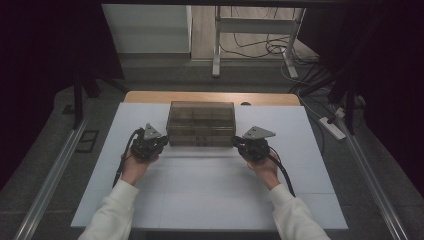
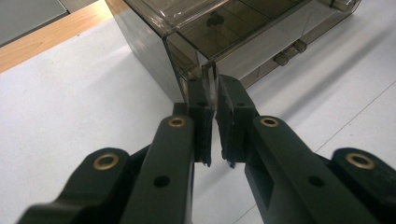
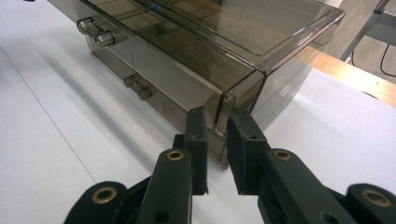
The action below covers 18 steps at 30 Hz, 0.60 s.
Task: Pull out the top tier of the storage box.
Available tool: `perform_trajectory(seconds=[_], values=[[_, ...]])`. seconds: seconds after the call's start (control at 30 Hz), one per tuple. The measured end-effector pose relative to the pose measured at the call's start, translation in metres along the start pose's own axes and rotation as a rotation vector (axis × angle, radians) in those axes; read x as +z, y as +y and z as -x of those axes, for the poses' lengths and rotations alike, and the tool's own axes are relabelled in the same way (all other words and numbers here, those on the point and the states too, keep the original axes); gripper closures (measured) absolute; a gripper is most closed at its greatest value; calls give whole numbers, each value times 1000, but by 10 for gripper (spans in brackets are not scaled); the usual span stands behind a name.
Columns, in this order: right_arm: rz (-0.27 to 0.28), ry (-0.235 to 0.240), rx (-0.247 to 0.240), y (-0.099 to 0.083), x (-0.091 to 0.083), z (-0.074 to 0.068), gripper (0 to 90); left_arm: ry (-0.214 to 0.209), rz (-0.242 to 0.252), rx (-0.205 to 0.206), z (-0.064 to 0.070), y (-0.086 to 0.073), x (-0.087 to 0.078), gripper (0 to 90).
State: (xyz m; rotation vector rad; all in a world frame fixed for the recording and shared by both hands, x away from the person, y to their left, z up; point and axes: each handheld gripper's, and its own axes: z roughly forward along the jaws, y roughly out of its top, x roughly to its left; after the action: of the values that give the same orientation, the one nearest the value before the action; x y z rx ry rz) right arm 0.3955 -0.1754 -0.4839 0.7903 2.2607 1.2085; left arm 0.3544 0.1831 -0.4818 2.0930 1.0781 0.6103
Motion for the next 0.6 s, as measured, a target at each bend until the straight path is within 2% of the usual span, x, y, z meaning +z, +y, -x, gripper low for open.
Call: perform_trajectory(seconds=[0.6], values=[[2,12,-2,-2,-5,-4,781,-3,-4,8,4,-3,-5,828]])
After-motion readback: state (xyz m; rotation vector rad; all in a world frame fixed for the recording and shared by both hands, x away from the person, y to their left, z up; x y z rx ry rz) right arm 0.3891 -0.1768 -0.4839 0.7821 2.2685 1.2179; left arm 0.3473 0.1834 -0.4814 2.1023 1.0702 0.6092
